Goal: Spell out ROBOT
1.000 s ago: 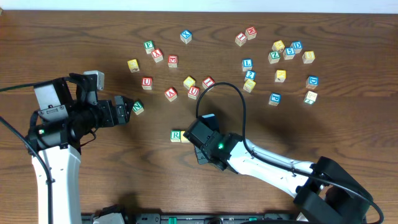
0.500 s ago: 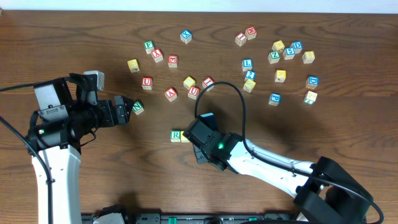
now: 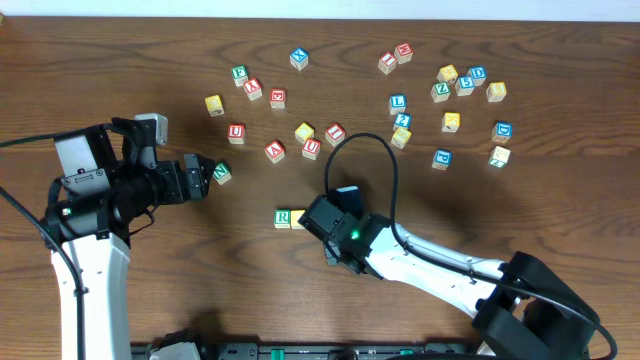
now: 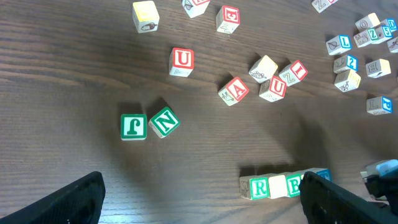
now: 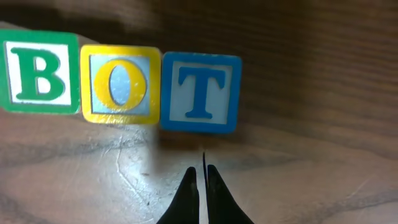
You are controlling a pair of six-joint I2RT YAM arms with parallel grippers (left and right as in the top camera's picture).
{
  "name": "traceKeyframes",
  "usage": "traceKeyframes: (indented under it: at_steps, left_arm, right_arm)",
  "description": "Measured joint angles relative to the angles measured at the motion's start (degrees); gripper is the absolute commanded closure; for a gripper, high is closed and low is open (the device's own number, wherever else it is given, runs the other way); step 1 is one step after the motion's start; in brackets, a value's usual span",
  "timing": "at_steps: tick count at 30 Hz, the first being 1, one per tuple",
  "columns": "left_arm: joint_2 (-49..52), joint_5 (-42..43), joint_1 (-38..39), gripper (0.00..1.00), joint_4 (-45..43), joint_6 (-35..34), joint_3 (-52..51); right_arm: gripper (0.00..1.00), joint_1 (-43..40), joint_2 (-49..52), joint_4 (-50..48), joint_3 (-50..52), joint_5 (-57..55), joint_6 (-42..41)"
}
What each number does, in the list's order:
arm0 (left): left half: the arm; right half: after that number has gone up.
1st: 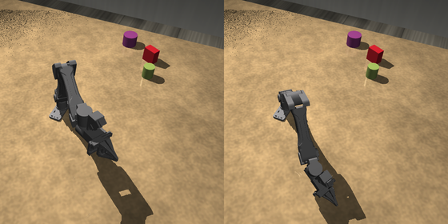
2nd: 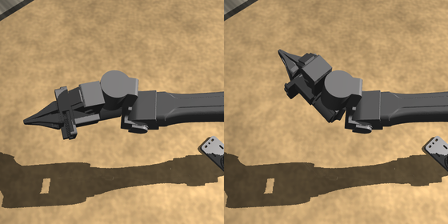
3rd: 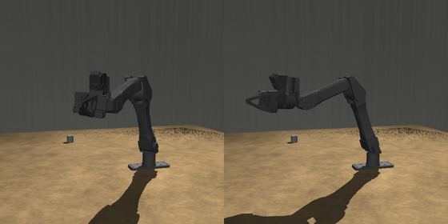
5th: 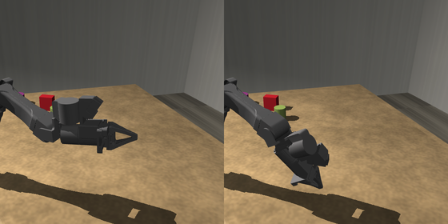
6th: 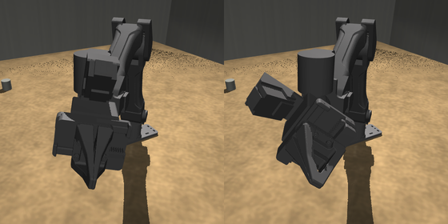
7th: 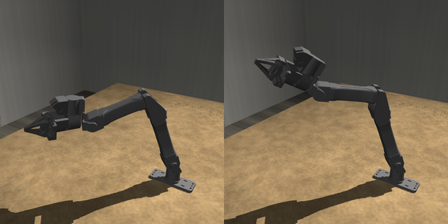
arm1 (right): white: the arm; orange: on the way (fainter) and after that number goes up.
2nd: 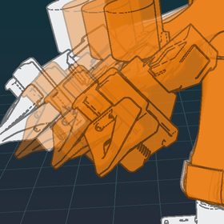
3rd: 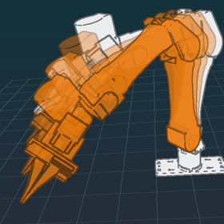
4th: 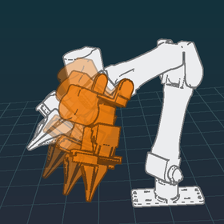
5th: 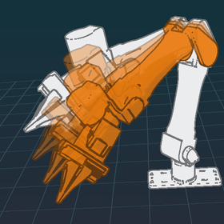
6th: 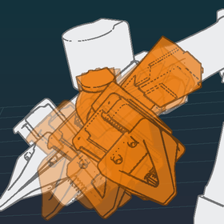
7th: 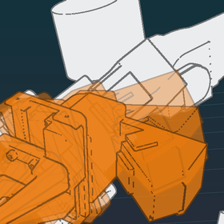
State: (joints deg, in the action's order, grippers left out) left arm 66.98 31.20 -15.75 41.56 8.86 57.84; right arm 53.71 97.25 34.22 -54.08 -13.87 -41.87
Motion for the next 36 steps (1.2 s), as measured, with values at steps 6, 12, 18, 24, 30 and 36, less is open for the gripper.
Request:
traceKeyframes:
  at_steps: [6,12,18,24,30,36]
  left_arm:
    - [0.00,0.00,0.00,0.02,0.00,0.00,0.00]
    - [0.00,0.00,0.00,0.02,0.02,0.00,0.00]
    - [-0.02,0.00,0.00,0.02,0.00,0.00,0.00]
    - [-0.02,0.00,0.00,0.02,0.02,0.00,0.00]
    - [-0.02,0.00,0.00,0.02,0.00,0.00,0.00]
    - [0.00,0.00,0.00,0.02,0.00,0.00,0.00]
  right_arm:
    - [0.99,0.00,0.00,-1.05,0.00,-1.92,0.00]
    - [0.99,0.00,0.00,-2.05,0.00,-2.67,0.00]
    - [0.99,0.00,0.00,-2.19,0.00,-3.54,0.00]
    - [0.99,0.00,0.00,-2.19,0.00,-2.38,0.00]
    - [0.99,0.00,0.00,-2.75,0.00,-0.15,-0.02]
    - [0.99,0.00,0.00,-4.26,0.00,0.15,0.28]
